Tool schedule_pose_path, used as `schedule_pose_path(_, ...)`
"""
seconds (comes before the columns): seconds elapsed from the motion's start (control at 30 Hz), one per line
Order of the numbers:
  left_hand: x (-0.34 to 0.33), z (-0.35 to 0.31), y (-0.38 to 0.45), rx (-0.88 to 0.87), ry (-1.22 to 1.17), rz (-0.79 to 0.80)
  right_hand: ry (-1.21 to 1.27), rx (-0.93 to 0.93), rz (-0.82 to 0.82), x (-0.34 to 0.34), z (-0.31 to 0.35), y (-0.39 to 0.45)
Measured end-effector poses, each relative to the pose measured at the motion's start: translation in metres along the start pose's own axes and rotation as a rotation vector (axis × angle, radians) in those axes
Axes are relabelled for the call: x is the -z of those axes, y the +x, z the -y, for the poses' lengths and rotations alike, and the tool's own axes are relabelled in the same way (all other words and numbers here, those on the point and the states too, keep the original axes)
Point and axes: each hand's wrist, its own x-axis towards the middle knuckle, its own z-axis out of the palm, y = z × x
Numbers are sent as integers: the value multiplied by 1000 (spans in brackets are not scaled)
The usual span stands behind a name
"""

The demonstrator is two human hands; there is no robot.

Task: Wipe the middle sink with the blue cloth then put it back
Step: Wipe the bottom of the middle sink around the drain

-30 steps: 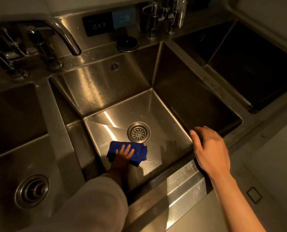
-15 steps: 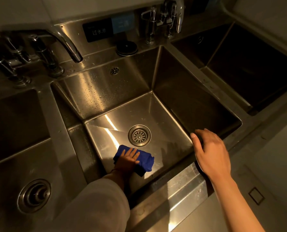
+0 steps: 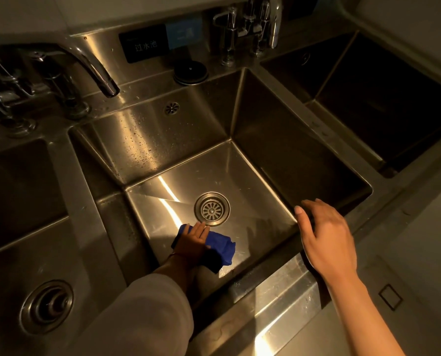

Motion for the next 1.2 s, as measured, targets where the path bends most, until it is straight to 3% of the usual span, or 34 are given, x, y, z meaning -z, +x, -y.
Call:
schedule_pose_path(0.07, 1, -2, -3, -29, 21, 53, 3, 1, -3, 0, 0, 0)
schedule_pose_path(0.2, -18, -16, -6, 70, -27, 253, 5, -4, -11, 0, 0, 0)
schedule_pose_path(0.63, -42, -19, 11, -5, 205, 213, 1, -9, -4, -1, -3, 0)
schedule_pose_path(1.07, -32, -22, 17, 123, -70, 281, -10, 7, -29, -2, -3, -2)
schedule_pose_path(1.2, -15, -25, 6, 113, -166, 176, -29, 23, -24, -1, -2, -2)
